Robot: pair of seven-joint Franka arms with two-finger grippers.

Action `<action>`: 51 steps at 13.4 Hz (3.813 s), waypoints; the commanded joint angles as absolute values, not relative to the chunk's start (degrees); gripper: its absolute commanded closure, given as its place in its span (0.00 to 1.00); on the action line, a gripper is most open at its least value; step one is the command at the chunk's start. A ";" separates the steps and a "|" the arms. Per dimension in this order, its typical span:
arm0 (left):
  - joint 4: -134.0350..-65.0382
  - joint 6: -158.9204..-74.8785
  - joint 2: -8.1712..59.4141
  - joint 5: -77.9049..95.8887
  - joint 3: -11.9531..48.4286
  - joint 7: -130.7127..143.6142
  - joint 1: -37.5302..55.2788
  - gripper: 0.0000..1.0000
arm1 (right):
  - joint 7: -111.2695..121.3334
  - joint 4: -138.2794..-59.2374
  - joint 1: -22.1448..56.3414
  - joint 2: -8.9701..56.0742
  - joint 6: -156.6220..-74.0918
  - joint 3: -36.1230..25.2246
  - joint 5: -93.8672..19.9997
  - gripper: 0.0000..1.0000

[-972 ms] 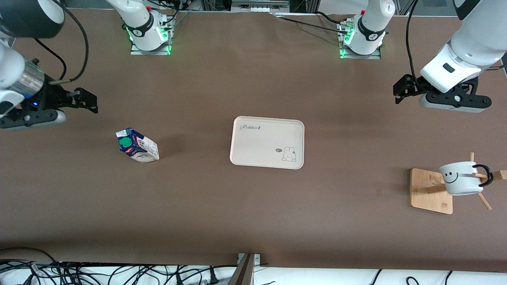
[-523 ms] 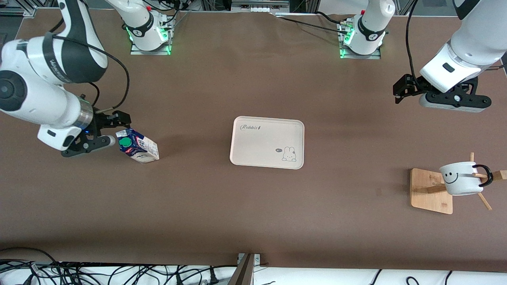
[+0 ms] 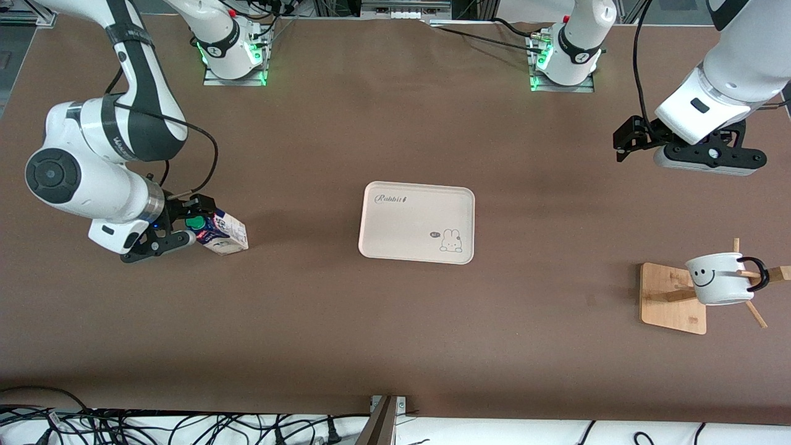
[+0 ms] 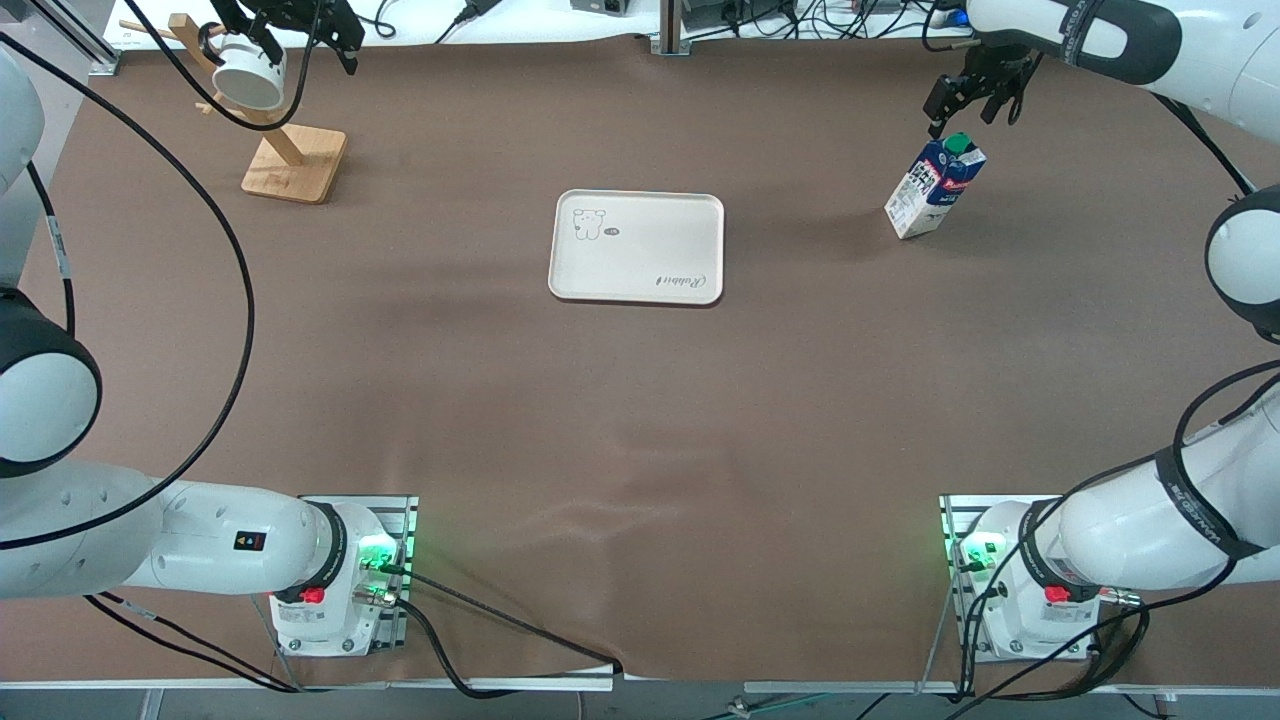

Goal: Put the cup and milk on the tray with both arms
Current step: 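Reach the right gripper toward the blue milk carton and grasp it, then carry the milk carton with the right gripper over the white tray, then lower the carton onto the tray and open the right gripper, then withdraw the right gripper while the left gripper reaches the white mug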

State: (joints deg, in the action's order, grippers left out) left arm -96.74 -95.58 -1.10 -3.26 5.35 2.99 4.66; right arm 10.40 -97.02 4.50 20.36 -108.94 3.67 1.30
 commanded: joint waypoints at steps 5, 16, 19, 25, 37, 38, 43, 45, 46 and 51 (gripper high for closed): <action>-94.57 -93.96 -0.18 -3.34 5.36 3.16 4.92 0.00 | 10.72 -103.88 3.96 20.22 -112.85 3.96 1.41 0.13; -94.57 -93.96 -0.18 -3.43 5.36 3.16 4.92 0.00 | -3.38 -91.96 12.01 21.00 -103.73 4.66 -0.34 0.65; -94.57 -93.87 -0.18 -3.34 5.36 3.16 4.92 0.00 | -17.88 -86.68 21.33 24.51 -103.88 4.66 -7.02 0.64; -94.48 -93.16 -0.18 -3.43 5.27 3.08 4.92 0.00 | -38.56 -77.52 35.23 35.06 -113.53 4.57 -7.74 0.64; -94.39 -93.08 -0.18 -2.90 5.27 2.64 4.75 0.00 | -43.50 -76.64 36.92 35.79 -116.73 3.43 -6.76 0.00; -94.39 -93.16 -0.09 -2.90 5.27 2.64 4.83 0.00 | -43.51 -76.64 36.39 34.38 -115.41 3.25 -6.77 0.00; -88.70 -93.16 5.52 -2.11 5.27 3.25 5.10 0.00 | -34.41 -76.02 28.67 22.70 -101.37 1.33 -6.85 0.00; -84.57 -93.08 9.56 -2.11 5.27 3.34 4.66 0.00 | -27.37 -75.94 27.08 20.40 -94.34 -2.70 -7.64 0.00; -82.81 -92.90 11.06 -2.28 5.19 2.99 4.57 0.00 | -23.42 -76.02 26.20 18.30 -91.70 -4.99 -9.47 0.00; -86.82 -101.12 10.20 -11.39 5.19 3.95 3.87 0.00 | -9.44 -84.87 18.23 7.24 -86.22 -9.67 -10.55 0.00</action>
State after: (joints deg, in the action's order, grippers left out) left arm -85.89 -96.73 10.92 -6.62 5.10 3.13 4.24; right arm -14.85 -77.20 22.96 14.16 -86.32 -10.41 -9.76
